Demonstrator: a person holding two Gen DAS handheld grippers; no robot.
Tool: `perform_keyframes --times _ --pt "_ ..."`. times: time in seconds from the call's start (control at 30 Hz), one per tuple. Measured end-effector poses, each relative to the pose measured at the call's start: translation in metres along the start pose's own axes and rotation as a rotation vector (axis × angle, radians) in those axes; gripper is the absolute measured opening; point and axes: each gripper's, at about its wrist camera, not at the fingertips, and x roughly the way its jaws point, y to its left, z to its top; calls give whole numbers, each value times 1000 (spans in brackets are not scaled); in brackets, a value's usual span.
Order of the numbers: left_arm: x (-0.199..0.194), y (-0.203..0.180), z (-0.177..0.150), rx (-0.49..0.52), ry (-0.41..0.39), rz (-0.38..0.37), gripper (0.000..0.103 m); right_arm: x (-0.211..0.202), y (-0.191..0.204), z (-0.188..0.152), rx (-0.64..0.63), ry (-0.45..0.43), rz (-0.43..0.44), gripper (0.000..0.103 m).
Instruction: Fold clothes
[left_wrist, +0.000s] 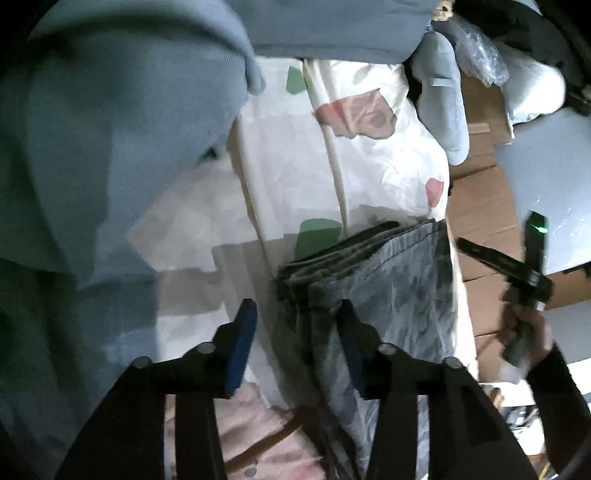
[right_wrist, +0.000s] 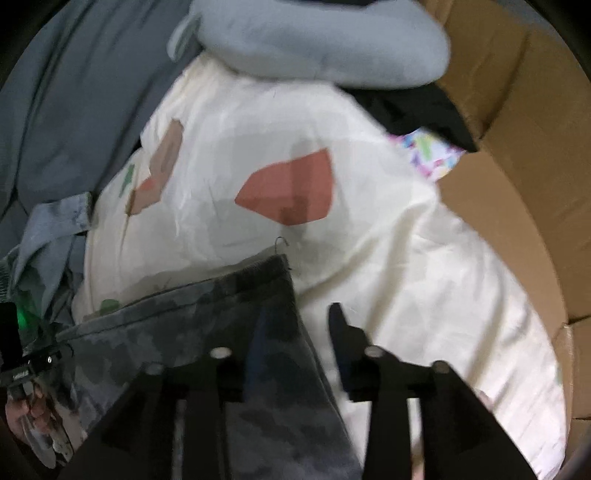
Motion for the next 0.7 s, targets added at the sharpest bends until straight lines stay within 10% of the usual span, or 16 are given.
perform_keyframes --times 0.37,0.7 --pt "-37 -44 -10 105 -108 17 47 -98 -5 -83 -144 43 -78 43" --pt "-17 -84 -32 211 -25 44 47 -128 2 -196 -152 83 -94 43"
